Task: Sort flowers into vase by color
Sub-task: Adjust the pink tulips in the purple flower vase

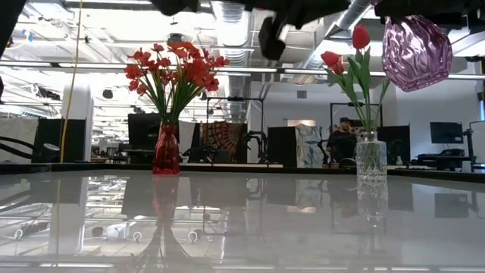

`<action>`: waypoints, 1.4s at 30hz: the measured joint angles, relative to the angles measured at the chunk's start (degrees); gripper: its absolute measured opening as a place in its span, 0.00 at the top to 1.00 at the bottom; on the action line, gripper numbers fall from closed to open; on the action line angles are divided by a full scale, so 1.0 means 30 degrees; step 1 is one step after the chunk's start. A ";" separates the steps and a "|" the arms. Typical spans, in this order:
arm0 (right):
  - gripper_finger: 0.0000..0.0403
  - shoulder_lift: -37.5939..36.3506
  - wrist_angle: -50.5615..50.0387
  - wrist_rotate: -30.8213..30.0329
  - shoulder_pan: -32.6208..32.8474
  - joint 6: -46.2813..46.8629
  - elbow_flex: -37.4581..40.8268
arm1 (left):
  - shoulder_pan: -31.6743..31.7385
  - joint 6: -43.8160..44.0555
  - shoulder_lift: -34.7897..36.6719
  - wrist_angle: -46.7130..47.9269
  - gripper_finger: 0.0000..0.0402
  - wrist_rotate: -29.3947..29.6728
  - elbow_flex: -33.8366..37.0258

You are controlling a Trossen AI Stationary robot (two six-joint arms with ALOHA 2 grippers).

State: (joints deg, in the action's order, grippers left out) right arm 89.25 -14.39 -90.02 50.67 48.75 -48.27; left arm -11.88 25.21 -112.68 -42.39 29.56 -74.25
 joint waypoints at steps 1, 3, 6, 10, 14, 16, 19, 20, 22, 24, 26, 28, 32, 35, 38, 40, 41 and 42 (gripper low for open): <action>0.62 0.0000 0.0000 0.0000 -0.0013 -0.0064 0.0000 | 0.0000 -0.0297 0.0000 0.0278 0.99 0.0027 -0.0343; 0.64 0.0000 0.0012 -0.0024 -0.0013 -0.0216 0.0000 | 0.0007 -0.1098 0.0000 0.0654 0.99 0.0013 -0.1011; 0.64 0.0000 -0.0021 -0.0045 -0.0013 -0.0275 0.0000 | -0.0064 -0.2401 0.0007 0.1507 1.00 -0.0037 -0.1951; 0.62 0.0000 -0.0029 -0.0036 -0.0013 -0.0280 0.0000 | -0.0080 -0.3048 0.0007 0.4852 1.00 -0.0060 -0.3291; 0.63 0.0000 -0.0041 -0.0035 -0.0059 -0.0418 0.0000 | 0.0123 -0.3624 0.0007 0.7578 1.00 -0.0287 -0.4398; 0.64 0.0000 -0.0044 -0.0036 -0.0080 -0.0432 0.0000 | 0.0153 -0.4105 0.0007 0.7546 1.00 -0.0376 -0.4469; 0.64 0.0000 -0.0029 -0.0029 -0.0086 -0.0760 0.0000 | 0.0075 -0.4969 0.0007 0.7194 1.00 -0.0522 -0.4477; 0.63 0.0000 -0.0029 -0.0028 -0.0086 -0.0771 0.0000 | 0.0041 -0.5309 0.0007 0.7071 1.00 -0.0811 -0.4477; 0.62 0.0000 -0.0029 -0.0017 -0.0139 -0.0780 0.0000 | -0.0028 -0.5838 0.0007 0.6898 1.00 -0.1568 -0.4483; 0.62 0.0000 -0.0026 0.0015 -0.0264 -0.0770 0.0000 | -0.0098 -0.6292 0.0007 0.6878 1.00 -0.2118 -0.4484; 0.62 0.0000 -0.0013 0.0015 -0.0483 -0.0736 0.0000 | -0.0199 -0.7125 0.0007 0.6951 1.00 -0.2212 -0.4484; 0.64 0.0000 0.0007 0.0022 -0.0749 -0.0610 0.0000 | -0.0255 -0.7743 0.0041 0.7198 1.00 -0.2169 -0.4484; 0.64 0.0000 0.0114 0.0019 -0.1046 -0.0555 0.0000 | -0.0115 -0.7635 0.0131 0.9836 1.00 -0.2207 -0.5007; 0.61 0.0000 0.0237 0.0015 -0.1090 -0.0552 0.0000 | 0.0111 -0.7535 0.0131 1.2283 1.00 -0.1954 -0.5793; 0.62 0.0000 0.0410 0.0015 -0.1065 -0.0558 0.0000 | 0.0175 -0.8030 0.0133 1.2851 1.00 -0.1476 -0.6280; 0.63 0.0000 0.0488 0.0015 -0.1034 -0.0559 0.0000 | 0.0153 -0.8495 0.0138 1.3647 1.00 -0.1031 -0.6760; 0.64 0.0000 0.0484 0.0015 -0.1014 -0.0559 0.0000 | 0.0153 -0.8665 0.0138 1.4276 1.00 -0.0808 -0.7094; 0.64 0.0000 0.0497 0.0015 -0.1012 -0.0559 0.0000 | 0.0138 -0.8729 0.0138 1.4952 1.00 -0.0691 -0.7453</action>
State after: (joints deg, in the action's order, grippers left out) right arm 89.25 -12.90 -89.97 47.64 47.07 -48.27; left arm -11.46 -0.97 -112.27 2.46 27.49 -96.61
